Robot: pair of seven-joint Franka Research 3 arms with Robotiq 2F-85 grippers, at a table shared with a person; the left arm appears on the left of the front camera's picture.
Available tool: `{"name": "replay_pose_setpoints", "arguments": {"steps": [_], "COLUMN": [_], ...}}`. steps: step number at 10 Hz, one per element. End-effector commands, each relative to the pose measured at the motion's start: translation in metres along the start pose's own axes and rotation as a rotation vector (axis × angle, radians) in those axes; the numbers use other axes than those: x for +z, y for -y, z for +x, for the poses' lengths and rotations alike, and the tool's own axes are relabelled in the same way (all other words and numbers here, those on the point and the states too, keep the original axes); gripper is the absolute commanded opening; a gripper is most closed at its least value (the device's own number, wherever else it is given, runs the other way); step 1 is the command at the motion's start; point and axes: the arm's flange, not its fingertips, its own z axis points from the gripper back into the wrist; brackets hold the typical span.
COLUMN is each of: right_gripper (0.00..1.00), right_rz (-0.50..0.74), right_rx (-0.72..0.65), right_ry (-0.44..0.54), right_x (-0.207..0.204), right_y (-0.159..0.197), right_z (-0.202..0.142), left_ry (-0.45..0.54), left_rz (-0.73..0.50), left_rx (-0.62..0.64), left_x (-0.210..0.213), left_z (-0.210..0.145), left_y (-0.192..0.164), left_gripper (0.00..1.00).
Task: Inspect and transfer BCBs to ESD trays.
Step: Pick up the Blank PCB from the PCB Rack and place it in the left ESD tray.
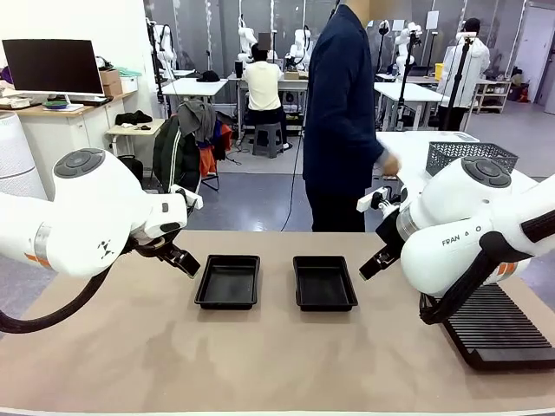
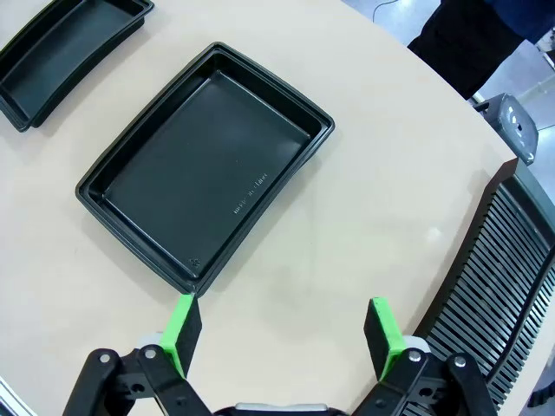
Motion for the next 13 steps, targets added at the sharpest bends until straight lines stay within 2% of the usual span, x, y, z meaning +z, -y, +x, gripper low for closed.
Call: {"name": "replay_pose_setpoints", "arguments": {"steps": [1,3,5,6,9,13], "right_gripper": [1.00,1.00,1.00,1.00,1.00,1.00], "right_rz": [0.009,0.063,0.178,0.252,0.391,0.415], "right_rx": [-0.068,-0.236,-0.330,-0.395,-0.566,-0.658], "right_ry": [0.012,-0.027,-0.055,-0.075,-0.099,-0.179], "right_x": [0.032,0.087,0.135,0.159,0.228,0.272], "right_y": [0.021,0.037,0.064,0.074,0.129,0.186], "right_z": [0.013,0.025,0.043,0.043,0.038,0.029], "left_ry": [-0.048,-0.147,-0.198,-0.216,-0.197,-0.134], "left_rz": [-0.086,-0.193,-0.260,-0.351,-0.387,-0.409], "left_rx": [0.072,0.153,0.260,0.324,0.484,0.561], "left_x": [0.034,0.084,0.122,0.146,0.201,0.247], "left_z": [0.014,0.024,0.033,0.033,0.031,0.017], "left_y": [-0.004,-0.022,-0.041,-0.055,-0.115,-0.151], "left_gripper": [1.00,1.00,1.00,1.00,1.00,1.00]}}
